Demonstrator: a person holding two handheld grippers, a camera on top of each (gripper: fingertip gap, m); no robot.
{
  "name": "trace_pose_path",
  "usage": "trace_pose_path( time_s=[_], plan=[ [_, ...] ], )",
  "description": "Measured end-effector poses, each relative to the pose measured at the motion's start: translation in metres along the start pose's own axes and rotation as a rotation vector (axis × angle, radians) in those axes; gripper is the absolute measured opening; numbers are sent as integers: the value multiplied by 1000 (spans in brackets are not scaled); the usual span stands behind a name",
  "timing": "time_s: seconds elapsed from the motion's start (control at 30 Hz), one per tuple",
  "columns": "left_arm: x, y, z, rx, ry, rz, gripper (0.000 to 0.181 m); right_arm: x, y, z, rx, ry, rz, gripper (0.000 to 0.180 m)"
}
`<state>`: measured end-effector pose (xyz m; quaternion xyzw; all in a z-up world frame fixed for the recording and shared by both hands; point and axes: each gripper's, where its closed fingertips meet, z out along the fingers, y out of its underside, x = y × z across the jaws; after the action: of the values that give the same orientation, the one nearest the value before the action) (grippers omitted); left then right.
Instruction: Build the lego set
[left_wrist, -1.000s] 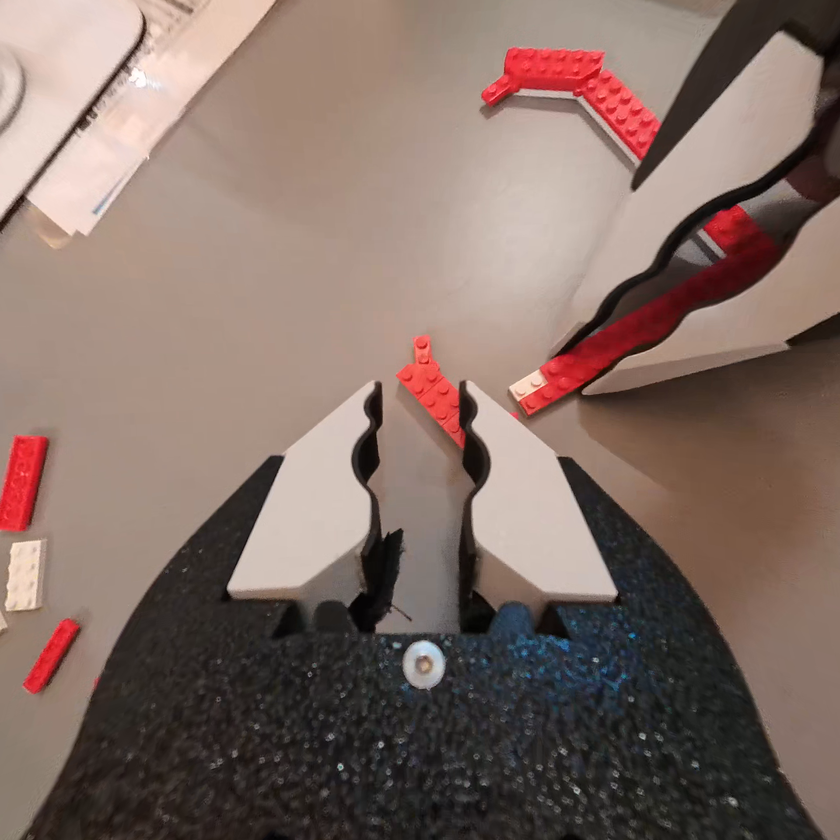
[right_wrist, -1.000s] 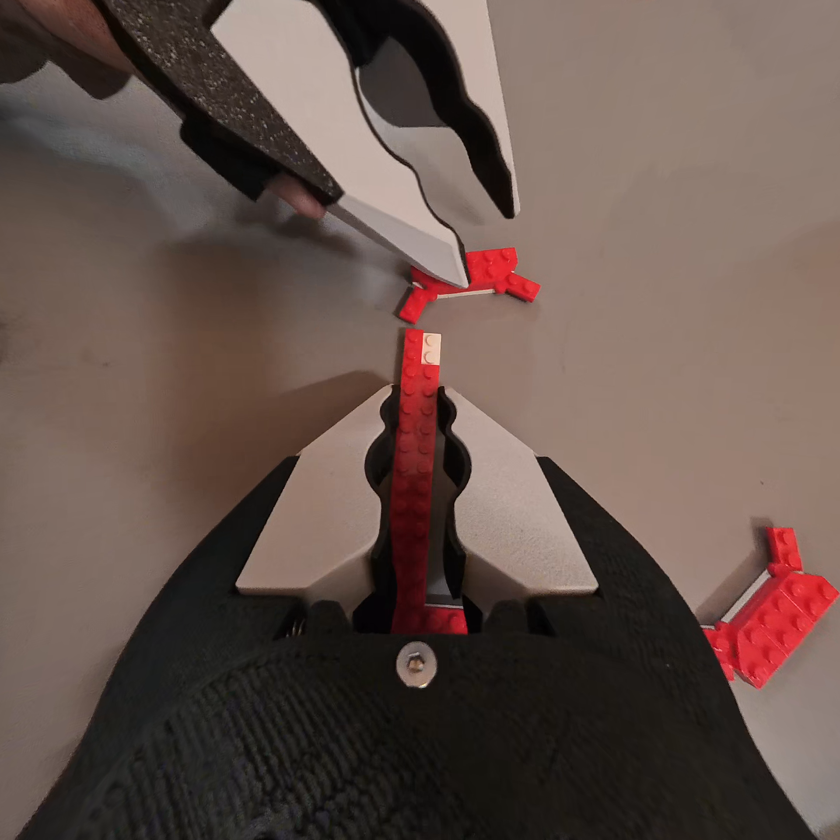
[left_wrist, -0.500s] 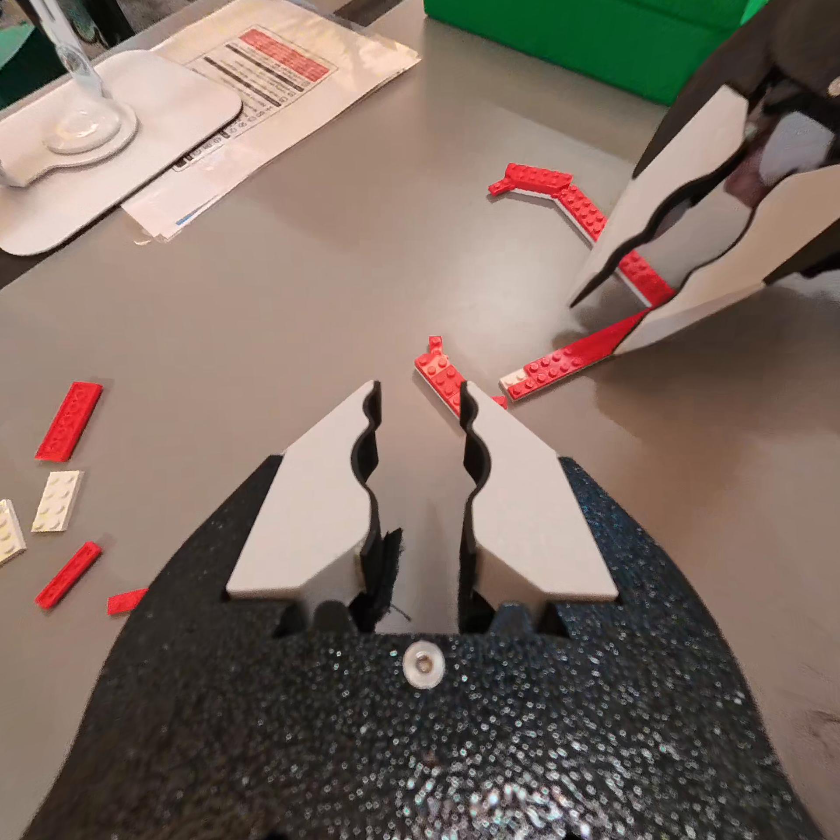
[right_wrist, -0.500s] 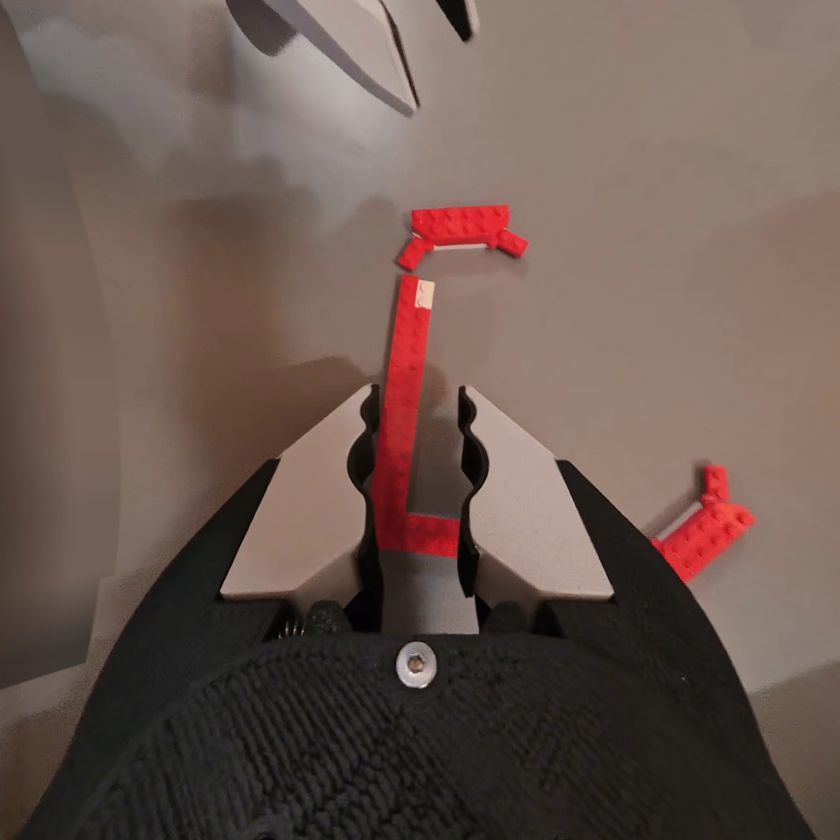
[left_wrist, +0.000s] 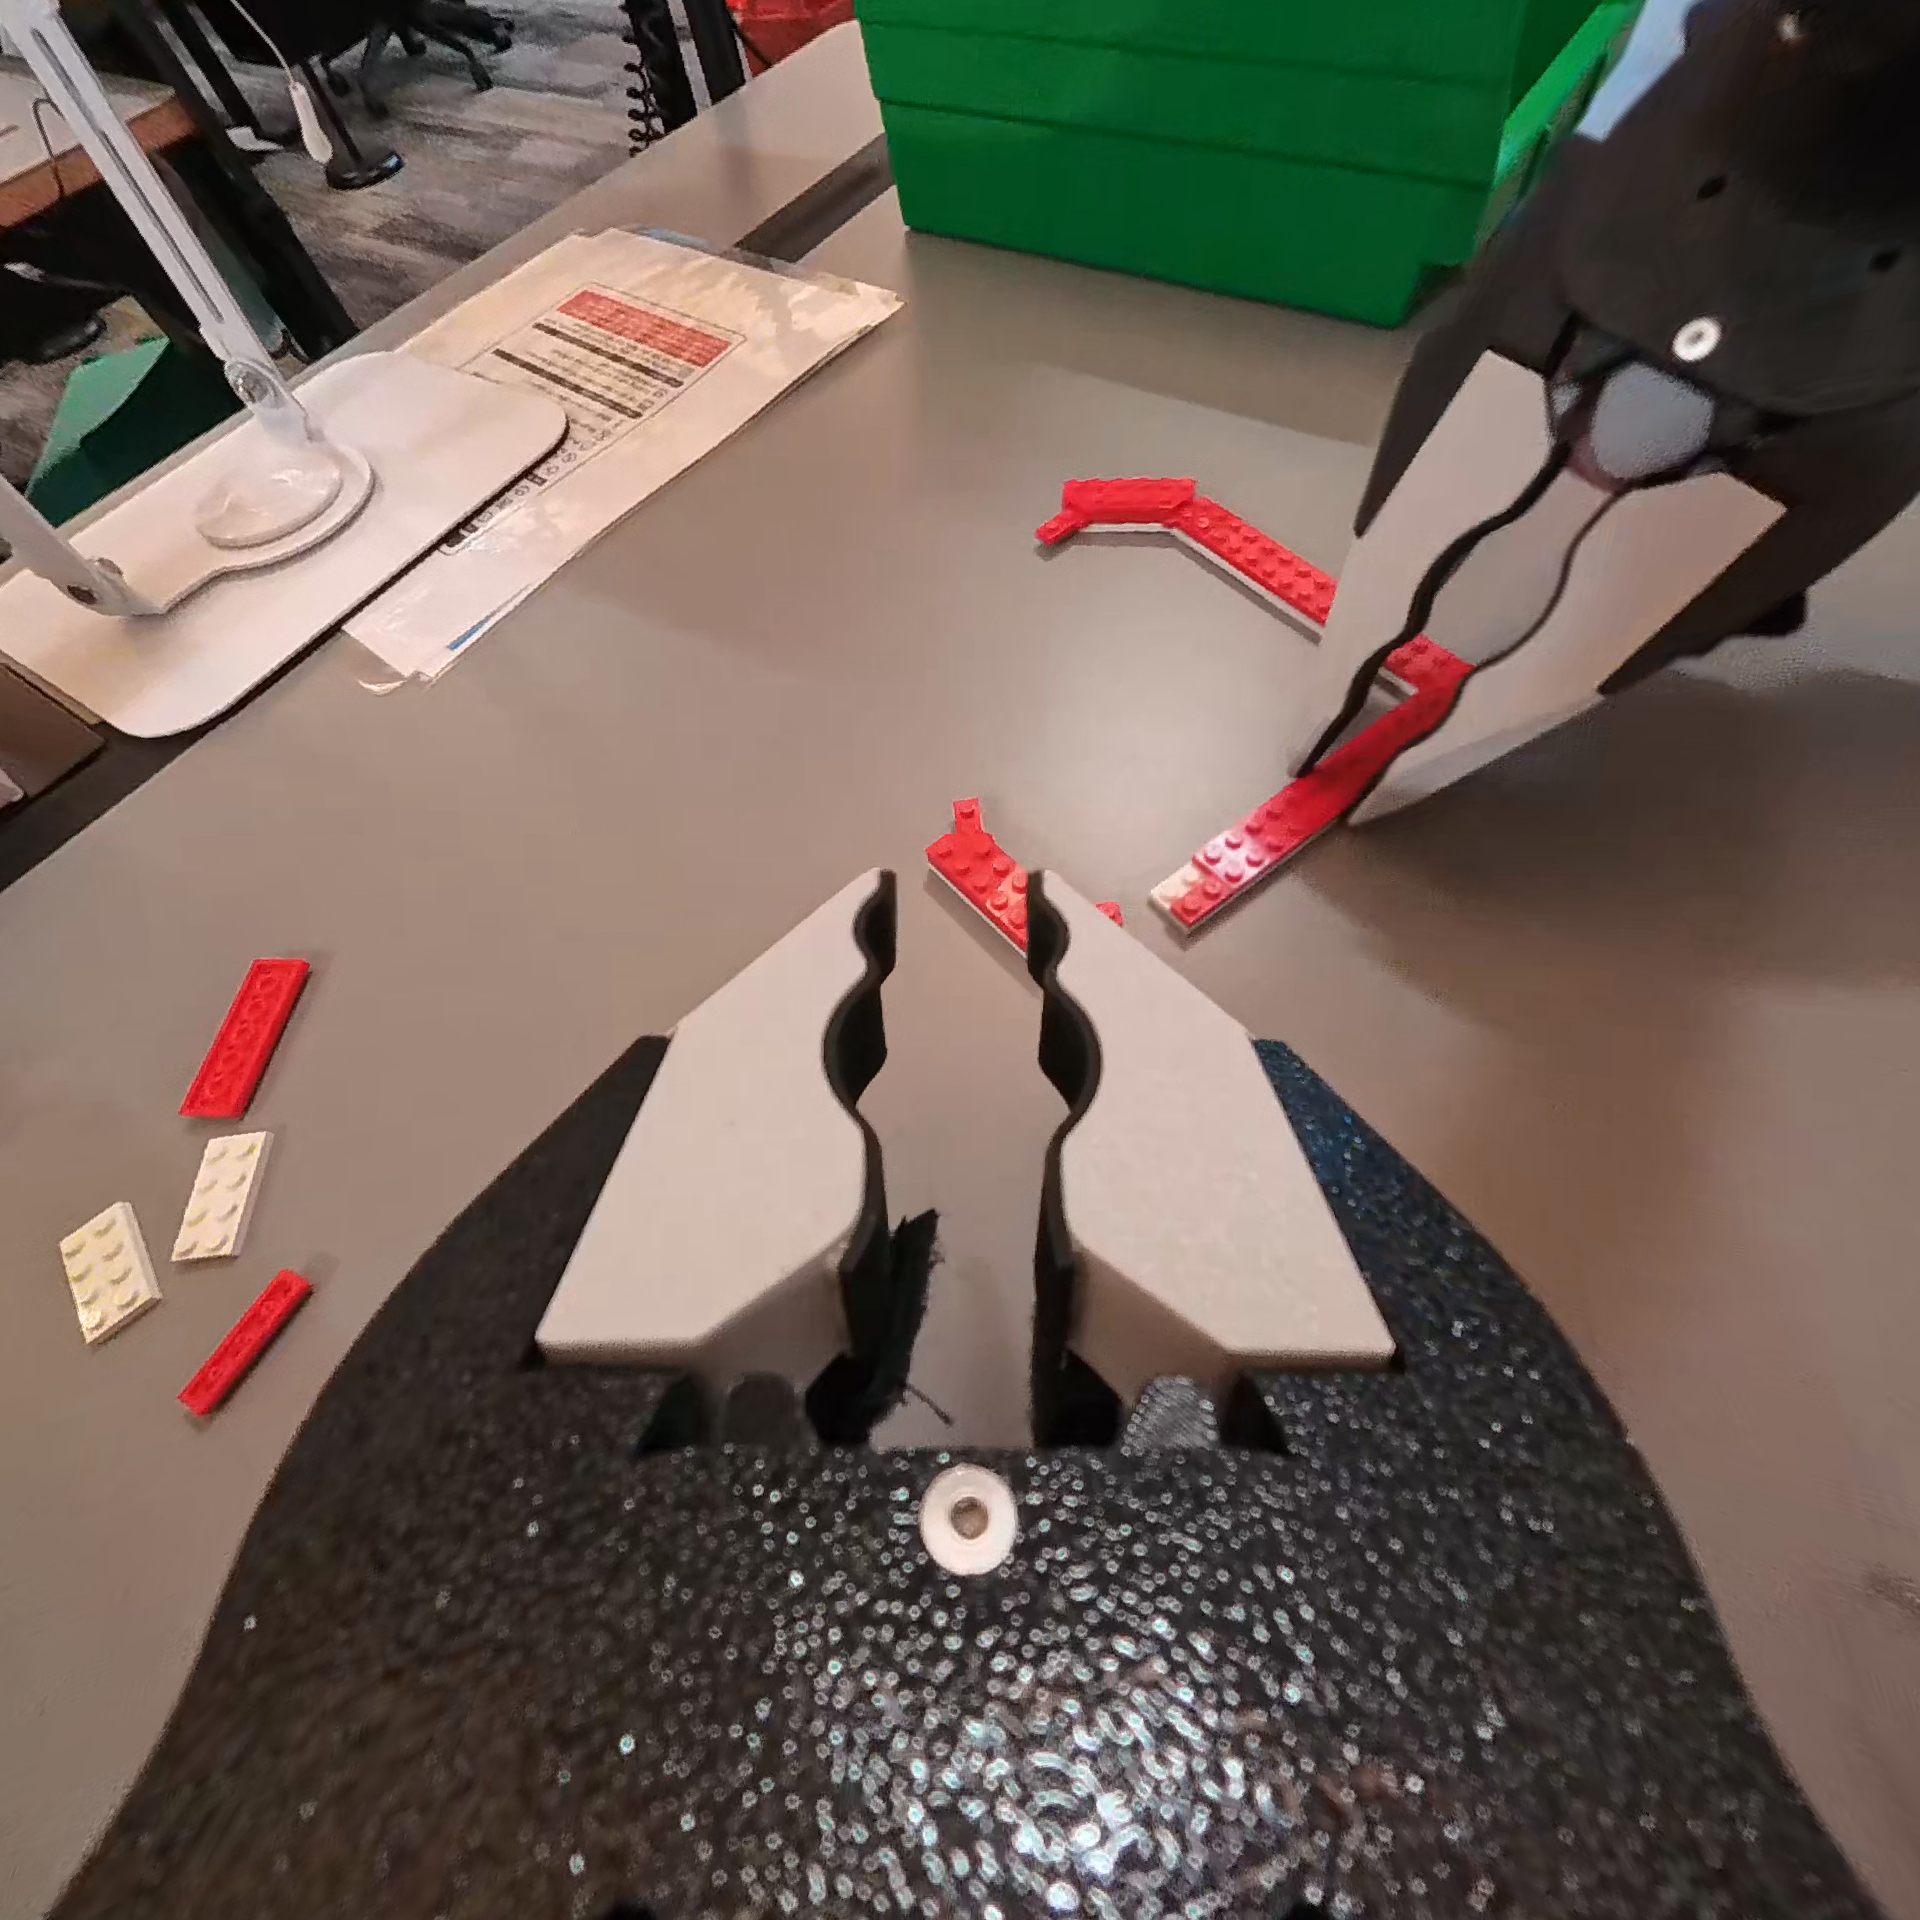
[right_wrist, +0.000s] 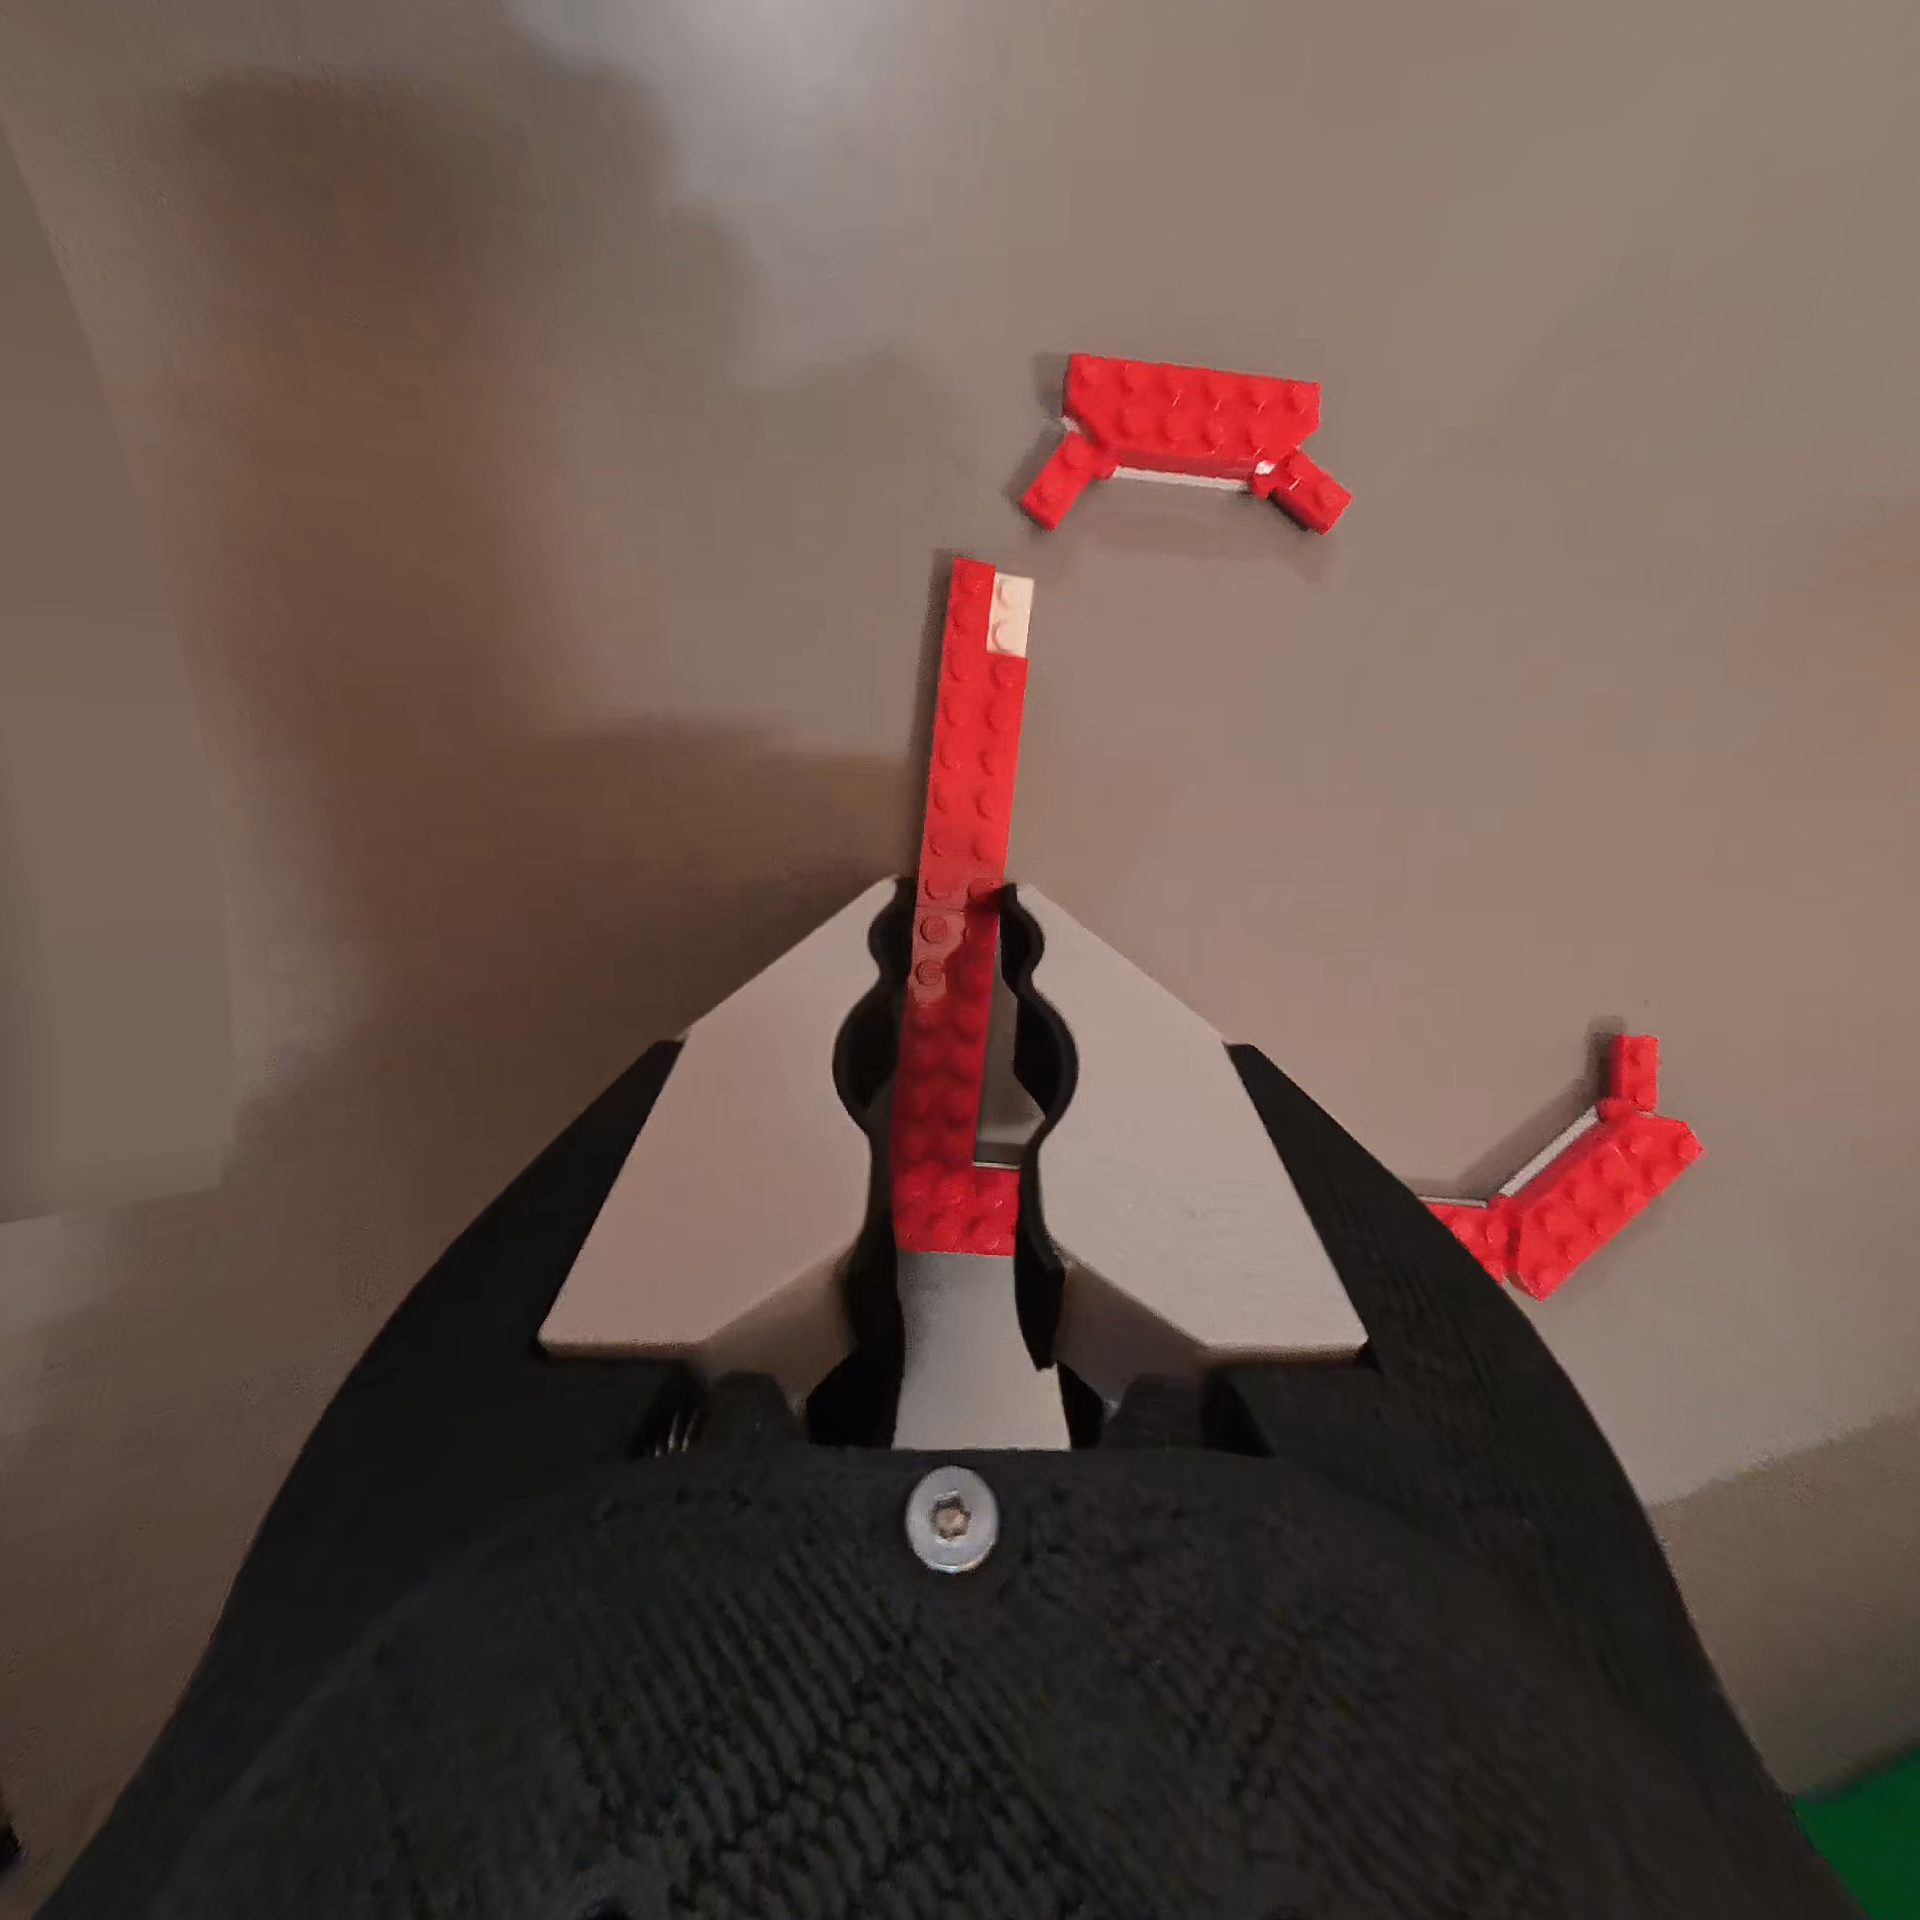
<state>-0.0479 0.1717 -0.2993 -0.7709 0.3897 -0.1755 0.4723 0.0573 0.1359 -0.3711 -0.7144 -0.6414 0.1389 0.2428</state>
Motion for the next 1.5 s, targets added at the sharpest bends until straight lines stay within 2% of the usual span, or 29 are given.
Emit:
trace_pose_path(
  time_s=[0.13, 0.27, 0.37, 0.4, 0.43, 0.53, 0.7, 0.83, 0.93, 1.03, 1.13, 1.23, 1.33, 1.5],
  plan=[
    [1, 1, -1, 1, 5, 20, 20, 13, 14, -6, -157, -42, -169, 14],
    [4, 0, -1, 18, 27, 18, 19, 20, 29, -13, -269, -203, -586, 14],
    [6, 0, -2, 28, 40, 26, 21, 52, 37, -14, -374, -158, -804, 15],
    [7, 0, -2, 31, 51, 29, 23, 63, 37, -14, -404, -127, -837, 25],
    [8, 1, -2, 31, 57, 32, 25, 69, 38, -15, -427, -109, -833, 34],
    [3, 6, -3, 32, 39, 45, 26, 73, 30, -23, -421, -79, -661, 43],
    [2, 9, 2, 10, 82, 39, 29, 42, -19, -18, -72, -42, -244, 44],
    [-10, 7, 12, 2, 51, 12, 29, 24, -55, 3, 184, 21, 127, 45],
    [-20, 4, 11, 33, 11, 1, 28, 22, -70, 24, 283, 77, 306, 46],
    [-23, 0, 5, 83, -9, 2, 25, 15, -75, 38, 296, 63, 421, 45],
    [-27, -3, -1, 117, -36, 23, 23, 19, -76, 46, 261, 140, 425, 41],
    [-25, -3, -6, 125, -27, 36, 23, 20, -76, 49, 205, 191, 362, 24],
    [-18, -4, -8, 139, 17, 62, 23, 16, -75, 48, 165, 161, 274, 6],
    [15, 4, -4, 106, 163, 213, 28, 7, -66, 41, 139, 22, 61, 6]
  ],
)
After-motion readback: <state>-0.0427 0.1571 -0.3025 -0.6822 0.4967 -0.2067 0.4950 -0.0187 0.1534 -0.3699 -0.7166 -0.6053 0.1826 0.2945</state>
